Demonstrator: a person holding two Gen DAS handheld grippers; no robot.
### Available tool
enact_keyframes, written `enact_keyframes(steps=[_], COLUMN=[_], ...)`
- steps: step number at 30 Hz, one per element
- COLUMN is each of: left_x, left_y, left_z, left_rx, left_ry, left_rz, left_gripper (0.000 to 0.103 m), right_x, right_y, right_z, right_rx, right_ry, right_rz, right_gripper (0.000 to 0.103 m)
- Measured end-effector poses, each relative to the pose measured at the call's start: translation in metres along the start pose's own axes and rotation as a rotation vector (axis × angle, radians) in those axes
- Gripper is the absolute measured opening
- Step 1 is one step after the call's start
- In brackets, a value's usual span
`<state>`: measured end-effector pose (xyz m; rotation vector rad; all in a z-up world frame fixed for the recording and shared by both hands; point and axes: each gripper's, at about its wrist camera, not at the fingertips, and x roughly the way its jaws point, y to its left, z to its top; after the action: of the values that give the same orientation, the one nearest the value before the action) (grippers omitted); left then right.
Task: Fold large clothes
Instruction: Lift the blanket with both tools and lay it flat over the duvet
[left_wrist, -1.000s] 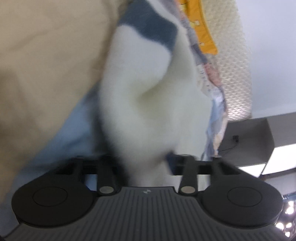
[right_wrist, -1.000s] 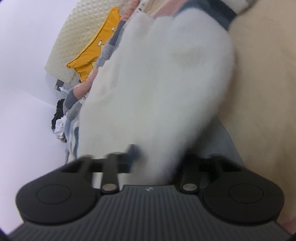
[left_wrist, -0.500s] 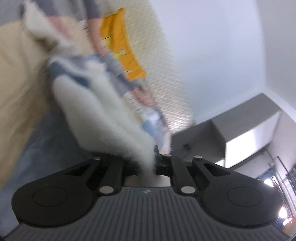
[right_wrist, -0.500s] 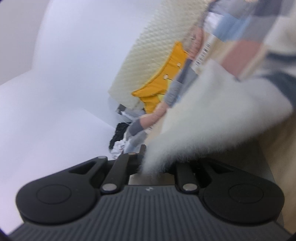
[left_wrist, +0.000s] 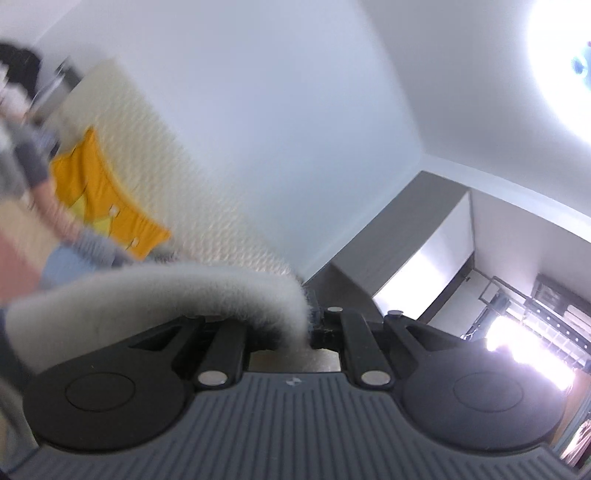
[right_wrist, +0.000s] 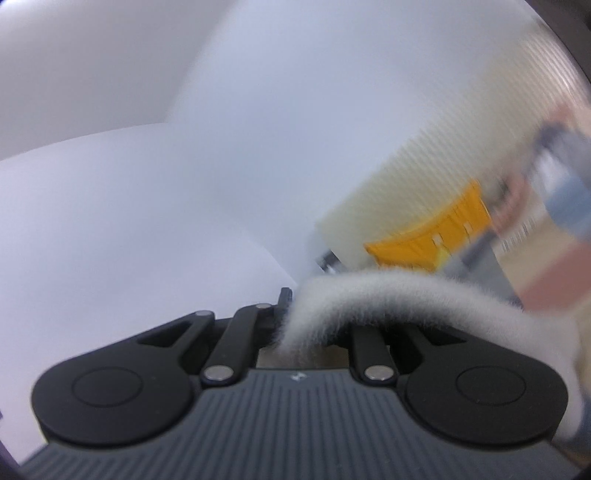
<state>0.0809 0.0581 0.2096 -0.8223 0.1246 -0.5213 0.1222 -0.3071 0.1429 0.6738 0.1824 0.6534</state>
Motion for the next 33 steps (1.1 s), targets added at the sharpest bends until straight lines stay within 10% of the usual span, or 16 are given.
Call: enact_keyframes(steps=[8, 13, 26, 33], left_x=[-0.022, 0.017, 0.173, 0.285], left_y=[-0.115, -0.114, 0.068, 0.243], left_z=[0.073, 0.079, 0.052, 0.029], left_rx=[0.084, 0.112, 0.044, 0.005], left_ry=[-0.055, -0.046, 0.061, 0.123], left_rz=[-0.042, 0.046, 0.244, 0.333], left_gripper=[0.012, 0.012, 0.012, 0.012], right_x=[-0.027, -0.002, 0.147, 0.229], right_y=[0.081, 0.065, -0.094, -0.165], right_z=[0.066, 0.082, 0.04, 0.012], right_rx=[-0.048, -0.038, 0.1, 0.08], right_ry=[-0.084, -0.057, 0.092, 0.153], right_rz=[0.068, -0.032, -0.225, -0.318], right_gripper=[0.015, 0.015, 0.017, 0.017])
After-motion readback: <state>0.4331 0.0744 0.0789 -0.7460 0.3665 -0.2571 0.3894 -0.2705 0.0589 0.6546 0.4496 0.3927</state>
